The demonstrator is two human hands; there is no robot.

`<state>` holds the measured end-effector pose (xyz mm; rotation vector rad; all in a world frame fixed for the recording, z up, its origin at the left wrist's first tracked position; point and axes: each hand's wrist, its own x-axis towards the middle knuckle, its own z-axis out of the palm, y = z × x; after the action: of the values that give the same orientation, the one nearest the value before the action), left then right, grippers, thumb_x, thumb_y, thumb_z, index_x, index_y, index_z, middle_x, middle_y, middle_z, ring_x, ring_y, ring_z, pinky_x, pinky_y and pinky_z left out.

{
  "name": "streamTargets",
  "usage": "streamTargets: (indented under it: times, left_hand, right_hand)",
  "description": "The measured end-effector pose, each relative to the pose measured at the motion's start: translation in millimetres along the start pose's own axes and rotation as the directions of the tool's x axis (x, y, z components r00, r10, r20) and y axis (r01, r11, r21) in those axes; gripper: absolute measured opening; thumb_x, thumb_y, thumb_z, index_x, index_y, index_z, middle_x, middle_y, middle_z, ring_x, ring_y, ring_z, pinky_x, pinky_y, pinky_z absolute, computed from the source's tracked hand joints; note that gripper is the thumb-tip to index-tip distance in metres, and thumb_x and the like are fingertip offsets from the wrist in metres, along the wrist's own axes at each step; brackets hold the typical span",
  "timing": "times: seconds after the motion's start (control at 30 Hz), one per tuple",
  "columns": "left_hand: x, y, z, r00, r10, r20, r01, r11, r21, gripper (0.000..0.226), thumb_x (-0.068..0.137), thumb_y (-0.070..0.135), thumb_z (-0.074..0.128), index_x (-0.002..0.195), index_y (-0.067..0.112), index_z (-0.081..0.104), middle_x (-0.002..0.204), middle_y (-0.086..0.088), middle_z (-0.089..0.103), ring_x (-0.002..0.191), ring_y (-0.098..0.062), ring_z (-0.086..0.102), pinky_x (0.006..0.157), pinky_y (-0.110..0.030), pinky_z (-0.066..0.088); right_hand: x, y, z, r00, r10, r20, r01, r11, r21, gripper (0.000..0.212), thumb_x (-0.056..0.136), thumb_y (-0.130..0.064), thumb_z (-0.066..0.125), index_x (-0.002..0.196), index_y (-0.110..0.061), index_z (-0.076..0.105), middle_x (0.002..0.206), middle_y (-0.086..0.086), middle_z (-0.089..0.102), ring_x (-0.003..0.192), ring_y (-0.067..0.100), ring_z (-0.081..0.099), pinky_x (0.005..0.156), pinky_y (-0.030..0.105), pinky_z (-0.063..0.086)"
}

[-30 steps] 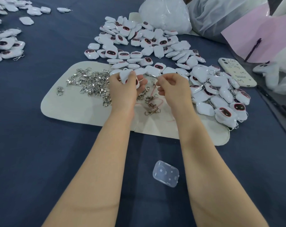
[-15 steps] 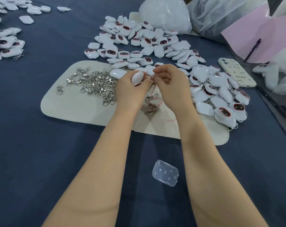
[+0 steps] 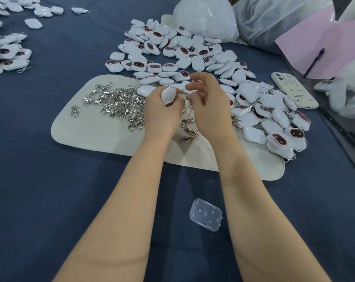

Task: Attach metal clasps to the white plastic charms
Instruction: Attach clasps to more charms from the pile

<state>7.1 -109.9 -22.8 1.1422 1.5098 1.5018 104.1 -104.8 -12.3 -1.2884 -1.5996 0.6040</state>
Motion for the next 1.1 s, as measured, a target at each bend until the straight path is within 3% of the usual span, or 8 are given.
streamTargets:
  times: [0.13,0.27,0.43,0.57,0.8,0.87,1.0,1.1]
  left_hand:
    - [2.5,-2.0,-1.1,0.999,-0.006,-0.045,0.004,0.999,-0.042,0.013,0.084,0.012,0.066,0.094,0.019,0.063,0.078,0.012,0.06,0.069,-0.004,0.056,0.064,-0.015,0.044]
    - [1.6,-1.1,-0.9,0.999,-0.006,-0.051,0.001,0.995,-0.095,0.014,0.084,0.011,0.067,0.093,0.02,0.064,0.076,0.011,0.061,0.063,0.0,0.056,0.062,-0.013,0.044]
    - [-0.1,-0.1,-0.4,0.998,0.056,-0.025,-0.056,0.998,0.003,0.012,0.084,0.012,0.066,0.09,0.022,0.062,0.077,0.015,0.06,0.075,-0.008,0.057,0.072,-0.019,0.048]
    - [-3.3,0.0,2.2,0.994,0.106,0.0,-0.105,0.989,0.105,0.01,0.084,0.013,0.066,0.087,0.021,0.061,0.077,0.008,0.059,0.075,-0.012,0.053,0.07,-0.023,0.043]
    - [-4.3,0.6,1.3,0.993,0.12,0.003,-0.12,0.986,0.117,0.013,0.085,0.015,0.065,0.098,0.014,0.067,0.08,0.01,0.06,0.079,-0.01,0.055,0.073,-0.021,0.044]
    - [-4.4,0.8,1.7,0.991,0.131,0.003,-0.13,0.983,0.132,0.014,0.085,0.014,0.064,0.099,0.014,0.066,0.081,0.009,0.06,0.078,-0.011,0.055,0.071,-0.02,0.044]
    - [-3.7,0.1,2.2,0.994,0.107,0.001,-0.107,0.991,0.082,0.012,0.085,0.012,0.065,0.092,0.02,0.059,0.076,0.014,0.056,0.074,-0.01,0.055,0.068,-0.018,0.044]
    - [-1.7,-0.6,0.1,0.998,0.067,-0.015,-0.067,0.998,0.012,0.013,0.084,0.012,0.066,0.09,0.021,0.06,0.078,0.011,0.059,0.076,-0.011,0.057,0.074,-0.025,0.048]
  right_hand:
    - [2.6,0.9,-3.4,0.992,0.114,-0.06,-0.111,0.992,0.062,0.023,0.092,-0.002,0.044,0.1,-0.016,0.059,0.086,-0.007,0.064,0.082,0.011,0.061,0.075,0.018,0.047]
    - [2.1,-1.6,-2.0,0.99,0.137,0.046,-0.14,0.986,0.085,0.01,0.088,-0.012,0.06,0.084,-0.018,0.066,0.076,-0.014,0.063,0.07,-0.003,0.056,0.071,0.012,0.045]
    - [3.2,-1.7,-0.9,0.994,0.099,0.033,-0.101,0.994,0.048,0.012,0.089,-0.008,0.058,0.084,-0.017,0.063,0.077,-0.014,0.061,0.074,0.002,0.056,0.075,0.017,0.047]
    - [1.0,-1.8,3.5,0.999,0.029,0.022,-0.027,0.998,-0.063,0.01,0.092,-0.007,0.053,0.09,-0.017,0.057,0.086,-0.008,0.061,0.082,0.007,0.055,0.073,0.01,0.041]
    - [2.4,0.9,2.7,0.999,-0.035,0.032,0.041,0.977,-0.211,0.01,0.094,-0.006,0.047,0.097,-0.007,0.057,0.094,0.004,0.061,0.092,0.022,0.056,0.085,0.035,0.044]
    - [1.4,0.6,3.0,0.997,-0.066,0.041,0.073,0.977,-0.198,0.013,0.093,-0.004,0.047,0.1,-0.005,0.058,0.093,0.003,0.06,0.091,0.02,0.055,0.084,0.032,0.044]
    - [-0.2,-0.3,3.1,1.0,-0.011,-0.012,0.011,0.998,-0.057,0.015,0.094,-0.004,0.049,0.105,-0.009,0.058,0.087,-0.007,0.058,0.079,0.003,0.054,0.074,0.009,0.041]
    - [1.3,-1.1,1.2,0.995,0.091,-0.04,-0.087,0.992,0.09,0.015,0.093,-0.004,0.049,0.099,-0.015,0.057,0.089,-0.002,0.064,0.083,0.007,0.059,0.076,0.013,0.046]
